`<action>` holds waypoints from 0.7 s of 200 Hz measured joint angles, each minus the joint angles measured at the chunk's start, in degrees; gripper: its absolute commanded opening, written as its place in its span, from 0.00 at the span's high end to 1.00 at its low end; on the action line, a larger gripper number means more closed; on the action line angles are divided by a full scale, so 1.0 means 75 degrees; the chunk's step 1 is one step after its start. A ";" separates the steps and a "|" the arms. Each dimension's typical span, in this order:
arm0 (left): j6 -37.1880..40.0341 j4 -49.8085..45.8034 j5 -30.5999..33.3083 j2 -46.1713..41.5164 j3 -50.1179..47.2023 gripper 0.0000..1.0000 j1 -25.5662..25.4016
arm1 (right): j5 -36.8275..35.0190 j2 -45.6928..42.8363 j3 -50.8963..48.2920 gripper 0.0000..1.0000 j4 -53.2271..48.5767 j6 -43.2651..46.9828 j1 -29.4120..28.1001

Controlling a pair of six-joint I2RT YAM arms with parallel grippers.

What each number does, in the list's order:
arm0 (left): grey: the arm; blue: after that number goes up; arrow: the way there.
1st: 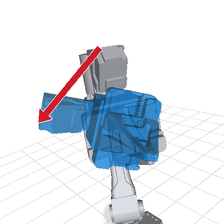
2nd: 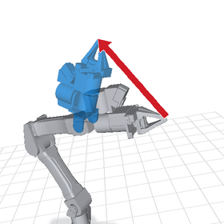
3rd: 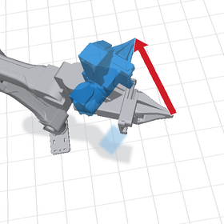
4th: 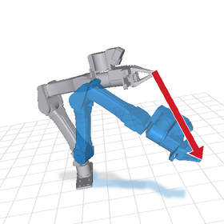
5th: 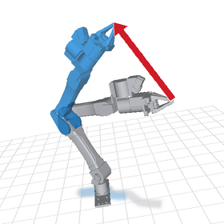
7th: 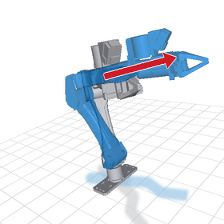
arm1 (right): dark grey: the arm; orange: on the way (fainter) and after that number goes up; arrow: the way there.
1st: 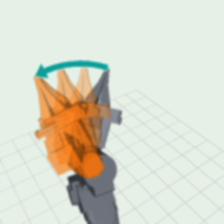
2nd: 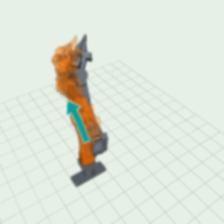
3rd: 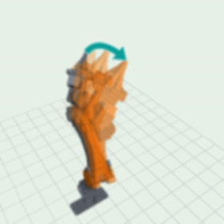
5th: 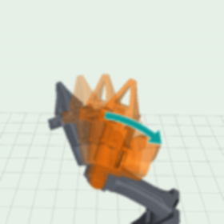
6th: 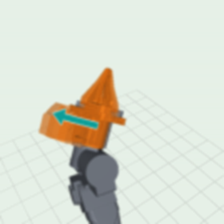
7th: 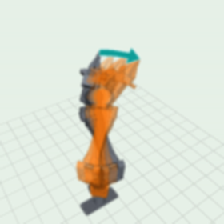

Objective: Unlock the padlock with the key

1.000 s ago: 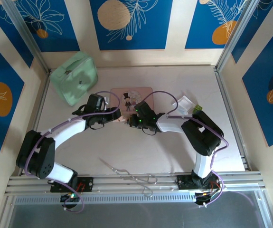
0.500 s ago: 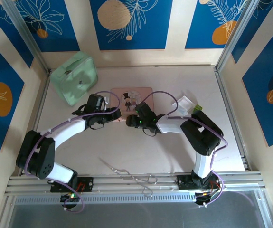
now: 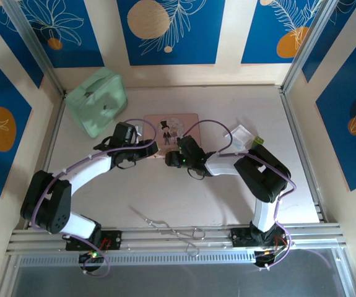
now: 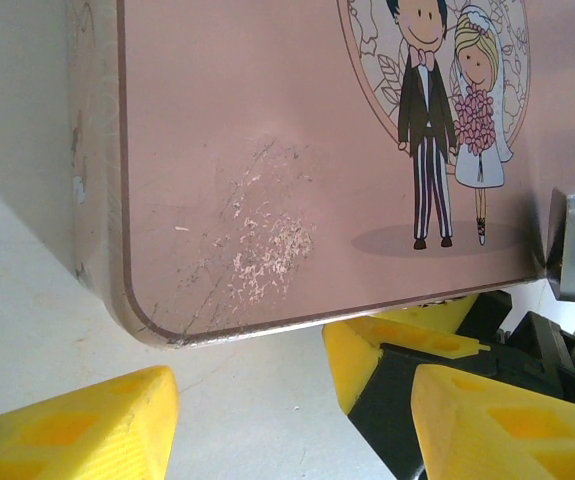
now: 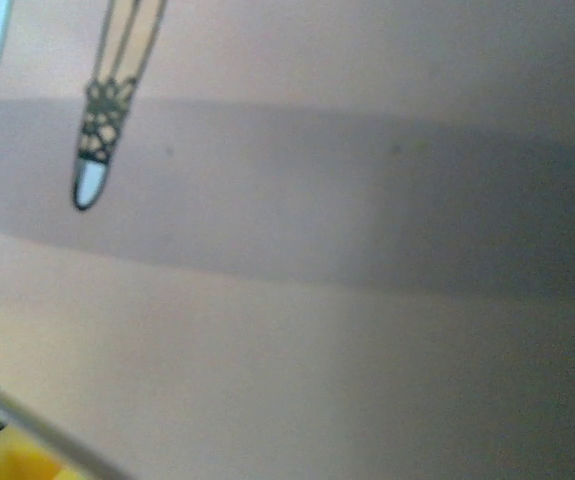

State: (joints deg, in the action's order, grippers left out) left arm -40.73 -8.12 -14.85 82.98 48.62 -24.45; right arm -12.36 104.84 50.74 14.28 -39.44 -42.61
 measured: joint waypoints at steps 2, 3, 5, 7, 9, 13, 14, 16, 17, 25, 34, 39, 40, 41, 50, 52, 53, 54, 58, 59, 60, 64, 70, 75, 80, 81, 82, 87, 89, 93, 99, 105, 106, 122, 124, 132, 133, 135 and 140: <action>0.0000 0.0000 0.0000 0.0003 0.0000 0.37 0.0000 | 0.0026 0.0000 0.0000 0.43 0.0012 0.0009 0.0000; 0.0000 0.0000 0.0000 0.0000 -0.0003 0.37 0.0000 | 0.0032 0.0000 -0.0003 0.43 0.0017 0.0009 0.0003; 0.0000 0.0000 0.0000 0.0003 -0.0006 0.37 0.0000 | 0.0047 0.0000 -0.0006 0.43 0.0035 0.0012 0.0006; 0.0000 0.0000 0.0000 0.0000 -0.0006 0.37 0.0000 | 0.0067 0.0003 -0.0006 0.43 0.0044 0.0009 0.0009; 0.0000 0.0000 0.0000 0.0000 -0.0006 0.37 0.0000 | 0.0087 0.0003 -0.0006 0.42 0.0050 0.0017 0.0015; 0.0000 -0.0003 0.0000 0.0000 -0.0006 0.37 0.0000 | 0.0122 0.0003 -0.0012 0.43 0.0073 0.0023 0.0017; 0.0003 0.0000 0.0000 0.0003 -0.0006 0.37 0.0000 | 0.0125 0.0006 -0.0012 0.43 0.0079 0.0026 0.0020; 0.0003 -0.0003 0.0000 0.0003 -0.0009 0.37 0.0000 | 0.0143 0.0006 -0.0015 0.43 0.0087 0.0038 0.0026; 0.0003 -0.0003 0.0000 0.0000 -0.0006 0.37 0.0000 | 0.0146 0.0009 -0.0015 0.43 0.0090 0.0038 0.0029; 0.0006 0.0000 0.0003 0.0003 -0.0006 0.36 0.0000 | 0.0192 0.0009 -0.0017 0.43 0.0122 0.0044 0.0044; 0.0009 -0.0003 0.0003 0.0003 -0.0006 0.36 0.0000 | 0.0236 0.0012 -0.0020 0.43 0.0134 0.0061 0.0050; 0.0012 -0.0006 0.0003 0.0000 -0.0009 0.36 0.0000 | 0.0251 0.0012 -0.0020 0.43 0.0149 0.0061 0.0055; 0.0012 -0.0006 0.0003 0.0003 -0.0006 0.36 0.0000 | 0.0254 0.0015 -0.0020 0.43 0.0149 0.0061 0.0058; 0.0012 -0.0006 0.0003 0.0003 -0.0006 0.36 0.0000 | 0.0254 0.0015 -0.0023 0.44 0.0152 0.0061 0.0055; 0.0015 -0.0006 0.0006 0.0003 -0.0006 0.35 0.0000 | 0.0277 0.0017 -0.0026 0.45 0.0172 0.0064 0.0058; 0.0017 -0.0006 0.0006 0.0003 -0.0006 0.35 0.0000 | 0.0280 0.0017 -0.0026 0.45 0.0175 0.0064 0.0064; 0.0015 -0.0009 0.0006 0.0003 -0.0006 0.35 0.0000 | 0.0283 0.0017 -0.0026 0.45 0.0178 0.0061 0.0064; 0.0015 -0.0009 0.0009 0.0003 -0.0006 0.35 0.0000 | 0.0286 0.0017 -0.0026 0.45 0.0178 0.0061 0.0064; 0.0023 -0.0009 0.0009 0.0003 -0.0006 0.34 0.0000 | 0.0303 0.0017 -0.0026 0.45 0.0181 0.0067 0.0064; 0.0023 -0.0012 0.0009 0.0003 -0.0003 0.34 0.0003 | 0.0306 0.0017 -0.0026 0.45 0.0187 0.0064 0.0064; 0.0026 -0.0012 0.0009 0.0003 -0.0003 0.34 0.0000 | 0.0303 0.0017 -0.0026 0.45 0.0187 0.0064 0.0064; 0.0041 -0.0017 0.0012 0.0009 0.0000 0.33 0.0003 | 0.0309 0.0020 -0.0026 0.45 0.0189 0.0064 0.0070; 0.0044 -0.0041 0.0012 0.0017 0.0017 0.33 0.0003 | 0.0309 0.0023 -0.0026 0.45 0.0192 0.0064 0.0070; 0.0044 -0.0064 0.0012 0.0032 0.0044 0.33 0.0009 | 0.0309 0.0023 -0.0026 0.45 0.0192 0.0064 0.0070; 0.0067 -0.0102 0.0015 0.0055 0.0082 0.32 0.0009 | 0.0309 0.0023 -0.0032 0.46 0.0201 0.0061 0.0070; 0.0070 -0.0108 0.0015 0.0058 0.0087 0.32 0.0009 | 0.0309 0.0023 -0.0032 0.45 0.0204 0.0061 0.0070; 0.0070 -0.0117 0.0015 0.0061 0.0099 0.32 0.0012 | 0.0309 0.0023 -0.0035 0.45 0.0204 0.0064 0.0070; 0.0085 -0.0134 0.0032 0.0090 0.0146 0.32 0.0017 | 0.0309 0.0020 -0.0041 0.46 0.0213 0.0064 0.0070; 0.0096 -0.0146 0.0041 0.0102 0.0169 0.31 0.0020 | 0.0309 0.0020 -0.0044 0.46 0.0213 0.0061 0.0070; 0.0099 -0.0178 0.0041 0.0117 0.0216 0.31 0.0029 | 0.0312 0.0009 -0.0061 0.45 0.0230 0.0061 0.0070; 0.0099 -0.0201 0.0044 0.0140 0.0277 0.31 0.0050 | 0.0332 -0.0017 -0.0105 0.45 0.0259 0.0061 0.0067; 0.0102 -0.0274 0.0041 0.0146 0.0344 0.30 0.0079 | 0.0341 -0.0064 -0.0157 0.44 0.0277 0.0058 0.0064; 0.0102 -0.0283 0.0041 0.0149 0.0353 0.30 0.0082 | 0.0350 -0.0073 -0.0175 0.44 0.0280 0.0058 0.0061; 0.0131 -0.0396 0.0044 0.0149 0.0466 0.28 0.0152 | 0.0484 -0.0294 -0.0425 0.42 0.0277 0.0035 0.0058; 0.0154 -0.0411 0.0052 0.0149 0.0487 0.28 0.0163 | 0.0490 -0.0332 -0.0460 0.41 0.0265 0.0032 0.0052; 0.0216 -0.0443 0.0073 0.0149 0.0548 0.27 0.0195 | 0.0542 -0.0472 -0.0577 0.39 0.0157 0.0029 0.0041; 0.0216 -0.0449 0.0073 0.0149 0.0554 0.27 0.0198 | 0.0548 -0.0481 -0.0586 0.39 0.0146 0.0029 0.0038; 0.0216 -0.0458 0.0076 0.0149 0.0574 0.27 0.0204 | 0.0565 -0.0519 -0.0609 0.38 0.0114 0.0026 0.0038; 0.0251 -0.0466 0.0099 0.0149 0.0615 0.26 0.0219 | 0.0574 -0.0612 -0.0659 0.38 -0.0020 0.0023 0.0023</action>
State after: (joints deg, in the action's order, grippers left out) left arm -38.85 -11.62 -14.11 84.09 53.23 -22.81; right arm -8.05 100.25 45.80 14.13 -39.27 -42.44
